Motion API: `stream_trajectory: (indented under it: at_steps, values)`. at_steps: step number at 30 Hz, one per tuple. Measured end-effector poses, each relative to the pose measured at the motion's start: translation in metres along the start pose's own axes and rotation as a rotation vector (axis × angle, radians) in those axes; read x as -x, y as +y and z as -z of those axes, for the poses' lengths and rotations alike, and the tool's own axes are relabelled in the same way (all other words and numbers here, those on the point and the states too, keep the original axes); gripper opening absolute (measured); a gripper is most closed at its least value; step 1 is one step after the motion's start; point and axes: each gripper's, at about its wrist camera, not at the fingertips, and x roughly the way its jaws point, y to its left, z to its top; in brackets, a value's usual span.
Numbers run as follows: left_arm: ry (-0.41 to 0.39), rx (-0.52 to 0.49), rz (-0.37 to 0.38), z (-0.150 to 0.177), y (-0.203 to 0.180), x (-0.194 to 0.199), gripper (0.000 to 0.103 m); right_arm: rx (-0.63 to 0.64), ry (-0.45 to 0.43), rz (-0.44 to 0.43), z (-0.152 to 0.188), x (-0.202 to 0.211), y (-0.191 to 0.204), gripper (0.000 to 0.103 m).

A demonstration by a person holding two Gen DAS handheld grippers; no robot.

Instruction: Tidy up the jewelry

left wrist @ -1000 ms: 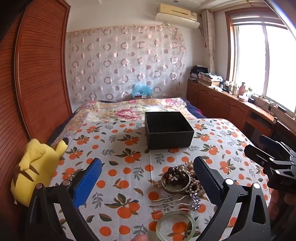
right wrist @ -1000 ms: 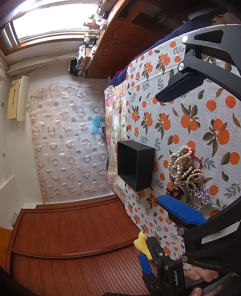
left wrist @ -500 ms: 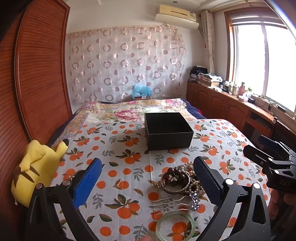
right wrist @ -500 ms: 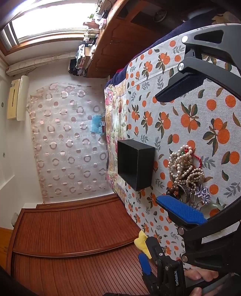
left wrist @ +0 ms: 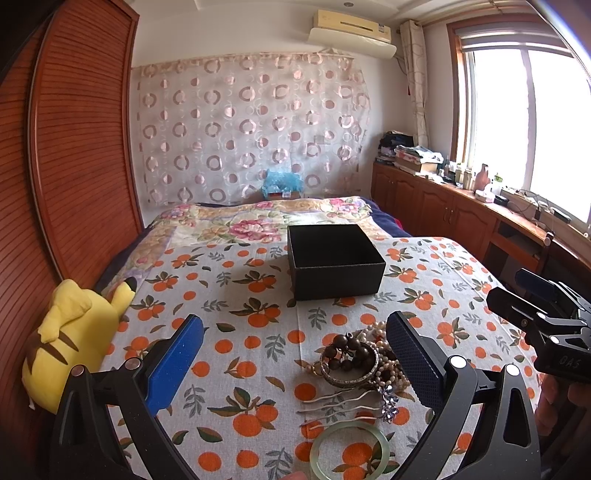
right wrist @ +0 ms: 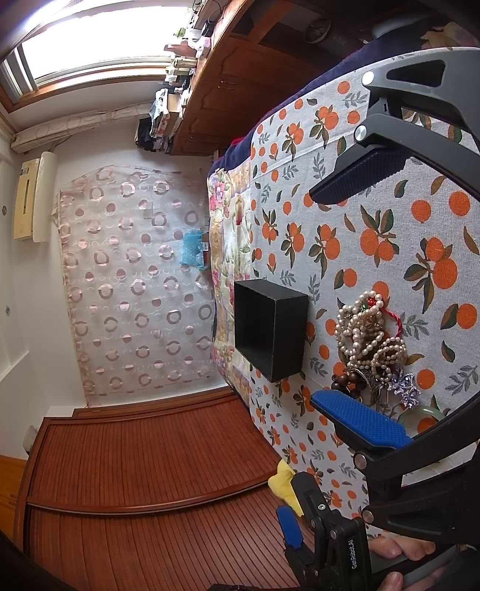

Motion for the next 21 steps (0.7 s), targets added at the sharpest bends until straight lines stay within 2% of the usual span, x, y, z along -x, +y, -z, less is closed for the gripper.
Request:
stream_trajectory:
  at_steps: [21]
  values:
    - [-0.006,0.002,0.002,0.0028,0.0014,0.0046,0.096,-0.003,-0.002,-0.002,-0.0011,0.0023,0.001,0.101]
